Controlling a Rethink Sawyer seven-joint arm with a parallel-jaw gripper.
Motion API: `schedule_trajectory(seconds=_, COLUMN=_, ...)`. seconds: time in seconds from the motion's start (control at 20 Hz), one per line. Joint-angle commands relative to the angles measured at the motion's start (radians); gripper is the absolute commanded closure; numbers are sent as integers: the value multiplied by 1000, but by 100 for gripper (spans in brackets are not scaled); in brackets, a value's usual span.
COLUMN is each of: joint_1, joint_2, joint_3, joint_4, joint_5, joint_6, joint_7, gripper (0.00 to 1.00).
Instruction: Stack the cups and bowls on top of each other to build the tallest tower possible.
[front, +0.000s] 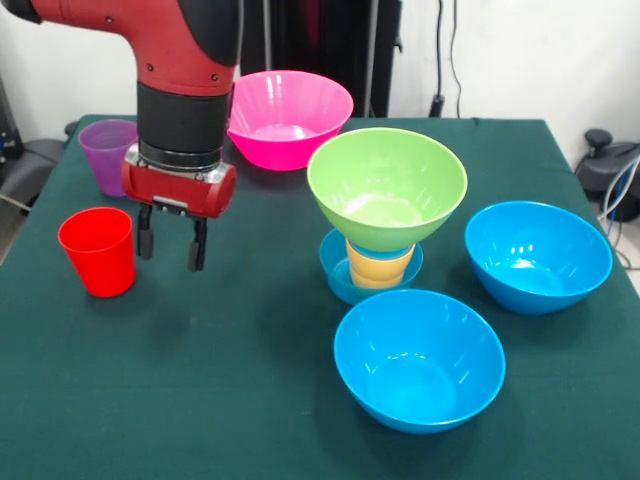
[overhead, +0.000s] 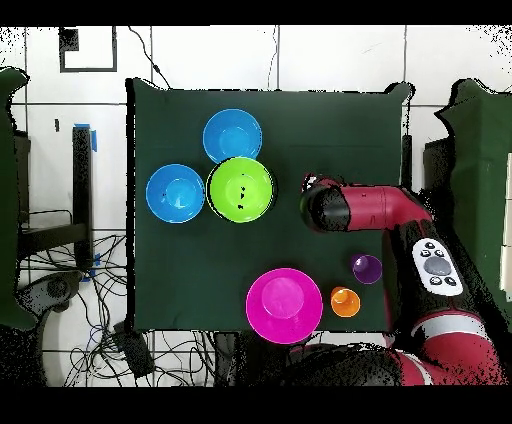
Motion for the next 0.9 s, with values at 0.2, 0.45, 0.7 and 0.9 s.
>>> schedule_trajectory(seconds=0.2, joint_1=25, joint_2=-26, joint_3=48, joint_4=-15, joint_5=-70, joint_6=48, joint_7=-130, gripper=0)
schedule_trajectory(seconds=0.45, joint_1=0, joint_2=-77, joint_3=37, joint_4=32, joint_5=-60, joint_6=68, joint_7=-139, gripper=0)
schedule_trajectory(seconds=0.7, joint_1=-22, joint_2=-97, joint_3=18, joint_4=83, joint_5=-64, joint_6=67, joint_7=-131, gripper=0)
schedule_trajectory(seconds=0.9, joint_1=-36, joint_2=-45, joint_3=0, joint_4=89, joint_5=-64, joint_6=62, joint_7=-96, gripper=0)
